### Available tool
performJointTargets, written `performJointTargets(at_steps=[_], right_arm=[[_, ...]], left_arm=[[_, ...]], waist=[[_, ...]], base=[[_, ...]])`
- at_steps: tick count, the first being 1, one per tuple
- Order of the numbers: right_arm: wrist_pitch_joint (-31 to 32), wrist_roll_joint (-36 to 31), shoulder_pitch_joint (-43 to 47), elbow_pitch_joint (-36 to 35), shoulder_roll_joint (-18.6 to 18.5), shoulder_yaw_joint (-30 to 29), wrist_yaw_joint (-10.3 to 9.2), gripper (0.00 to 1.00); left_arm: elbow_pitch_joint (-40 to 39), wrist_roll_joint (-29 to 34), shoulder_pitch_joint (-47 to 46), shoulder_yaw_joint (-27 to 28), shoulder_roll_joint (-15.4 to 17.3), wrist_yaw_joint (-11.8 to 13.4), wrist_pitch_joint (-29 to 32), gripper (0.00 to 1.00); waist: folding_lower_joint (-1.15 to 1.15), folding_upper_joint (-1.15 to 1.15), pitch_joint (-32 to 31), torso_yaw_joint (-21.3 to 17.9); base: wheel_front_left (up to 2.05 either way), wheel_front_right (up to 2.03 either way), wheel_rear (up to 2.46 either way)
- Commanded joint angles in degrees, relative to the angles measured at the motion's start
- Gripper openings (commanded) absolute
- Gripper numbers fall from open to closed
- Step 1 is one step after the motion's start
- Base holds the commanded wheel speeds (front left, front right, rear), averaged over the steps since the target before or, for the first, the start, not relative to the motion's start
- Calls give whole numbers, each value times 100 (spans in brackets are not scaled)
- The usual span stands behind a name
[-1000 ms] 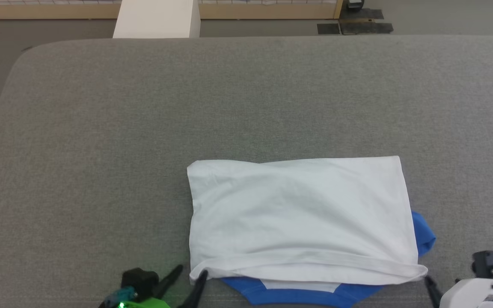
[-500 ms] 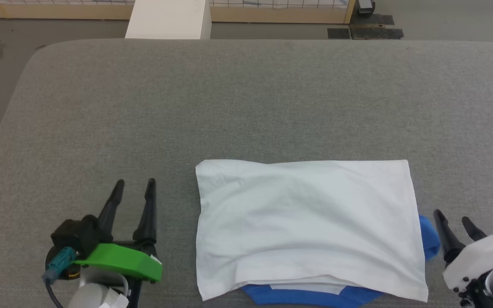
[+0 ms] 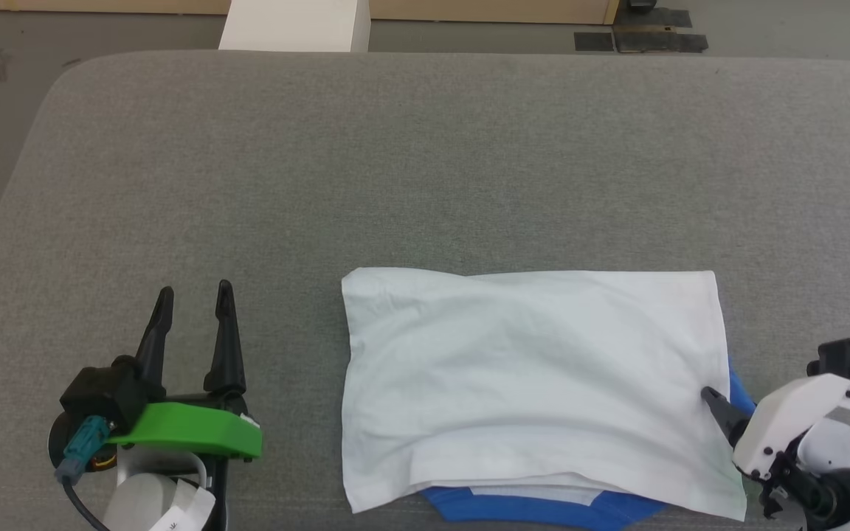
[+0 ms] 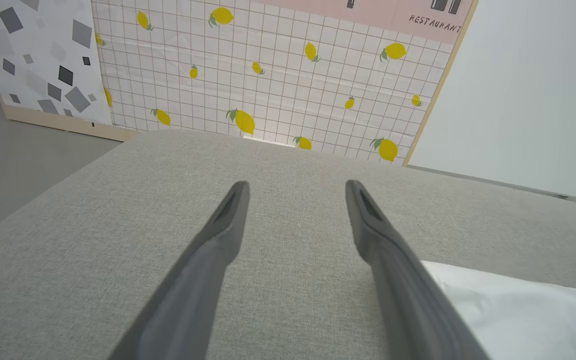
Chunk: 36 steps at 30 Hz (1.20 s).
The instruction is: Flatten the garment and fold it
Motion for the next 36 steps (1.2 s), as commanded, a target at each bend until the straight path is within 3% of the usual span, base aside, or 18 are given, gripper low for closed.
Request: performJointTargets(at_steps=[1, 7, 9, 11, 12, 20, 30, 36], right_arm=[[150, 29, -103, 210, 27, 40, -9, 100], [663, 459, -253, 739, 28, 285, -9, 100], [826, 649, -264, 862, 28, 411, -9, 60], [910, 814, -266, 902, 28, 517, -9, 11], [885, 855, -266, 885, 28, 541, -9, 0], [522, 596, -258, 625, 28, 222, -9, 0], [-4, -790, -86, -11, 28, -1450, -9, 0], [-198, -1316, -81, -248, 28, -1909, -9, 0]], left_arm=[[36, 53, -106, 49, -46, -43, -20, 100], [118, 142, -68, 143, -107, -138, -20, 100], [125, 161, -55, 167, -122, -158, -20, 100], [106, 187, -25, 177, -137, -171, -20, 100], [97, 197, -14, 184, -144, -176, -20, 100], [114, 246, -8, 239, -173, -211, -20, 100], [134, 279, 18, 204, -190, -235, -20, 100], [148, 294, 57, 189, -195, -241, -20, 100]], waist=[[0, 0, 22, 19], [0, 0, 62, 65], [0, 0, 66, 75], [0, 0, 65, 85], [0, 0, 65, 86], [0, 0, 67, 58], [0, 0, 42, -15], [0, 0, 2, -61]], base=[[0, 0, 0], [0, 0, 0], [0, 0, 0], [0, 0, 0], [0, 0, 0], [0, 0, 0], [0, 0, 0], [0, 0, 0]])
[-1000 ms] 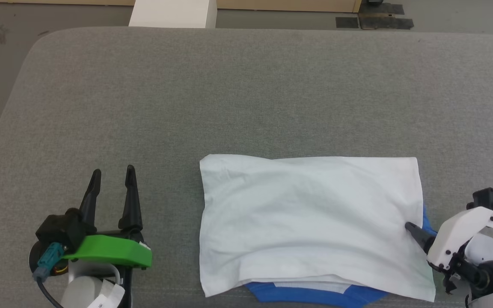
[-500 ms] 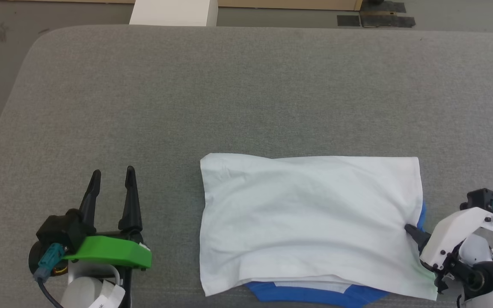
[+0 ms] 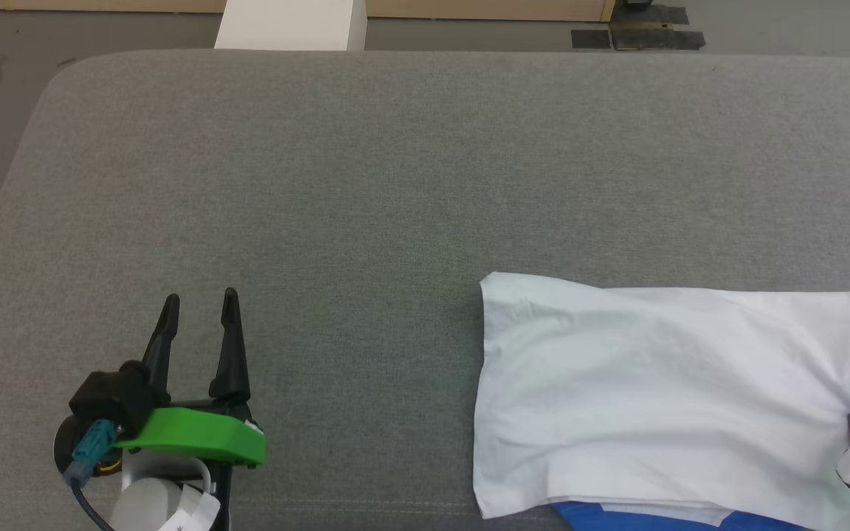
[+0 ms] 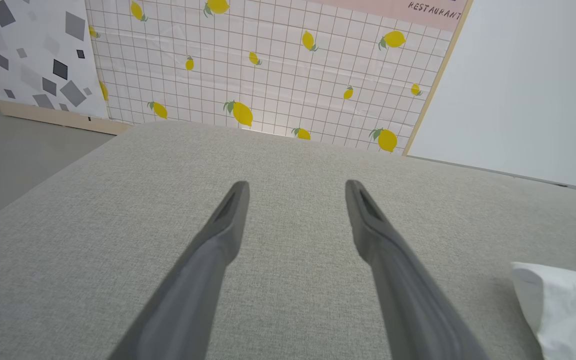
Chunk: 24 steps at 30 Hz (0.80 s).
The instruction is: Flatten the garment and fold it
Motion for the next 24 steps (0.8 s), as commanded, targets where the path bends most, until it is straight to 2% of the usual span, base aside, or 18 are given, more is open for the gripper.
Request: performJointTargets(at_steps=[1, 4, 7, 12, 16, 20, 24], right_arm=[[-47, -10, 31, -67, -14, 30, -12, 0], [-28, 75, 152, -317, -14, 328, -12, 0], [148, 340, 405, -781, -14, 886, -12, 0], [651, 763, 975, -2235, -14, 2191, -12, 0], [986, 662, 1139, -3169, -14, 3274, -12, 0], [1160, 334, 918, -3310, -14, 4258, -12, 0], [1151, 225, 443, -2785, -14, 5030, -12, 0]], left_arm=[[13, 27, 43, -2, -26, -38, -20, 100], [32, 41, 70, -25, -27, -40, -20, 100], [48, 50, 100, -58, -28, -41, -20, 100], [54, 48, 143, -107, -21, -42, -20, 100], [45, 60, 132, -154, -22, -42, -20, 100], [41, 42, 62, -190, -15, -42, -20, 100], [34, 22, -71, -245, -9, -42, -20, 100]], waist=[[0, 0, -21, -11], [0, 0, -64, -10], [0, 0, -119, 5], [0, 0, -172, 29], [0, 0, -163, 68], [0, 0, -68, 131], [0, 0, 104, 241]], base=[[0, 0, 0], [0, 0, 0], [0, 0, 0], [0, 0, 0], [0, 0, 0], [0, 0, 0], [0, 0, 0]])
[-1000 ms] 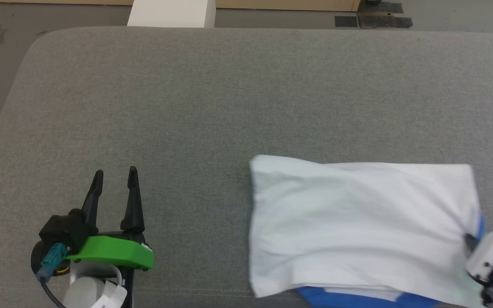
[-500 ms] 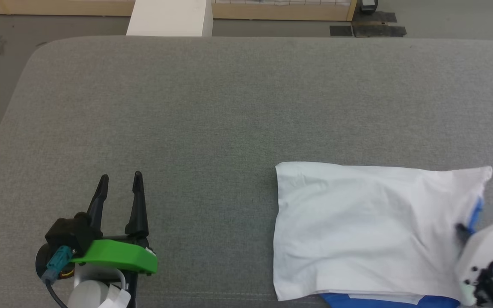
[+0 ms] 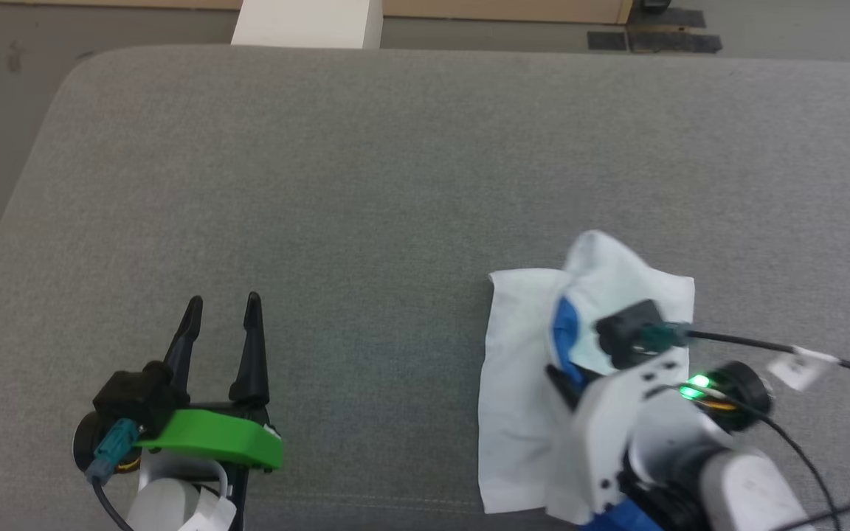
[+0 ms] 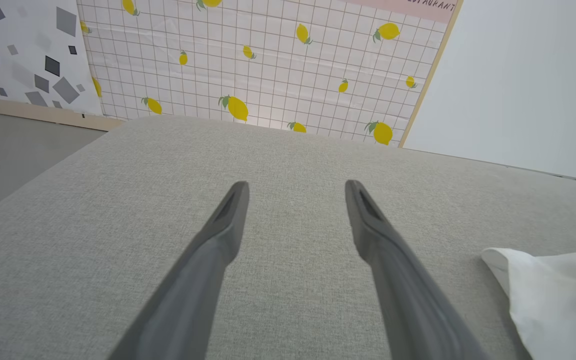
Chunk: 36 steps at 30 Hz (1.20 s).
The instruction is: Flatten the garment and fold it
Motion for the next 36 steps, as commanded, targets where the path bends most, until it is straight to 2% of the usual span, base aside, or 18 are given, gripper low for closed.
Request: performJointTargets(at_steps=[1, 9, 13, 14, 15, 16, 22, 27, 31, 36], right_arm=[[-34, 2, -217, 186, -3, 141, -9, 0], [-191, 127, -1116, 1884, -3, 642, -9, 0], [-330, 228, -1339, 2437, -3, 704, -9, 0], [-342, 240, -1364, 2524, -3, 709, -9, 15], [-355, 275, -1383, 2604, -3, 736, -9, 49], [-387, 315, -1396, 2640, -3, 754, -9, 100], [-886, 747, -1313, 2232, -3, 900, -9, 100], [-1757, 1169, -1073, 1105, -3, 780, -9, 100], [-2702, 1272, -786, 340, -3, 221, -9, 100], [-3584, 1431, -305, 207, -3, -737, -9, 100]], left_arm=[[-11, -21, -120, -15, -6, -40, -20, 100], [20, -72, -343, -156, -21, -40, -20, 100], [43, -92, -349, -142, -26, -40, -20, 100], [47, -89, -344, -137, -27, -40, -20, 100], [53, -81, -333, -129, -28, -40, -21, 100], [57, -74, -321, -115, -29, -40, -21, 100], [62, -44, -204, -24, -34, -40, -21, 100], [29, -15, -100, 22, -35, -40, -21, 100], [-22, -4, -46, 42, -36, -40, -21, 100], [-44, 3, -18, 71, -37, -40, -21, 100]], waist=[[0, 0, 134, 115], [0, 0, 437, 488], [0, 0, 471, 557], [0, 0, 468, 559], [0, 0, 453, 555], [0, 0, 438, 544], [0, 0, 198, 352], [0, 0, -36, 94], [0, 0, -143, -111], [0, 0, -184, -322]], base=[[0, 0, 0], [0, 0, 0], [0, 0, 0], [0, 0, 0], [0, 0, 0], [0, 0, 0], [0, 0, 0], [0, 0, 0], [0, 0, 0], [0, 0, 0]])
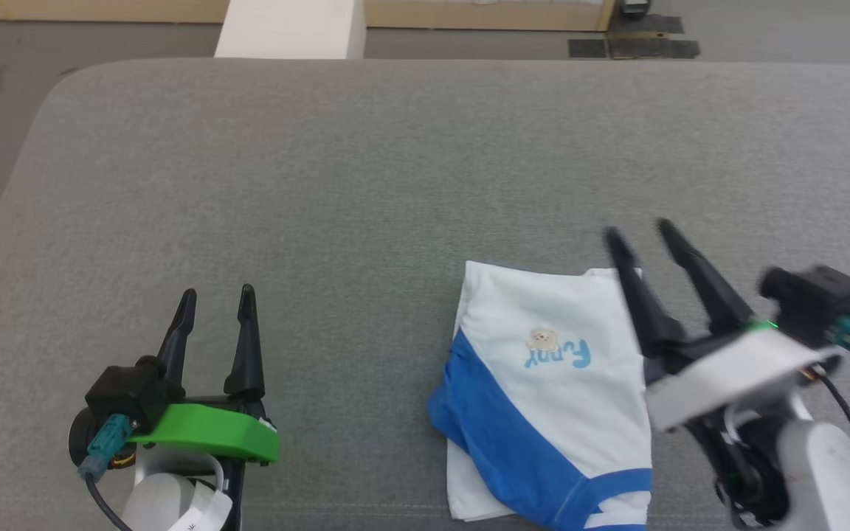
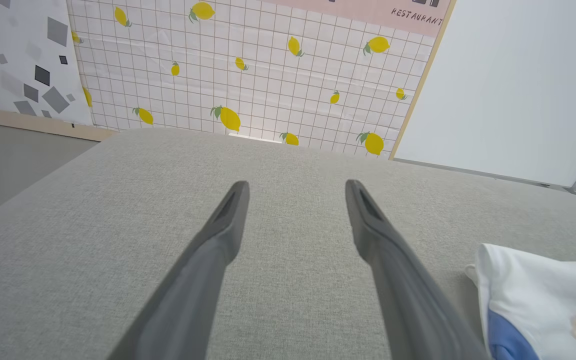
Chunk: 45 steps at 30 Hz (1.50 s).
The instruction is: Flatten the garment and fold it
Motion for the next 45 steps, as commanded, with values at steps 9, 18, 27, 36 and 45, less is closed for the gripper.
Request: performJointTargets(at_steps=[9, 18, 27, 36, 45], right_arm=[[-97, 1303, 624, 1131, -5, -1038, -8, 100], [1070, 1828, 553, 2327, -5, -1083, -8, 100], [1763, 2005, 220, 3005, -5, -844, -8, 100], [2275, 1304, -325, 3353, -5, -458, -8, 0], [2546, -749, -1111, 2620, -602, 319, -8, 0]], left_arm=[[-87, 78, 11, -2, -21, -41, -21, 100], [-174, 109, -3, -31, -23, -41, -21, 100], [-163, 102, 35, -47, -24, -41, -21, 100], [-151, 99, 30, -34, -25, -40, -21, 100], [-340, 175, -85, 32, -6, -40, -21, 100]], waist=[[0, 0, -35, -226], [0, 0, 6, -87], [0, 0, 29, 40], [0, 0, 108, -12], [0, 0, 441, -738]], base=[[0, 0, 0], [0, 0, 0], [0, 0, 0], [0, 0, 0], [0, 0, 0]])
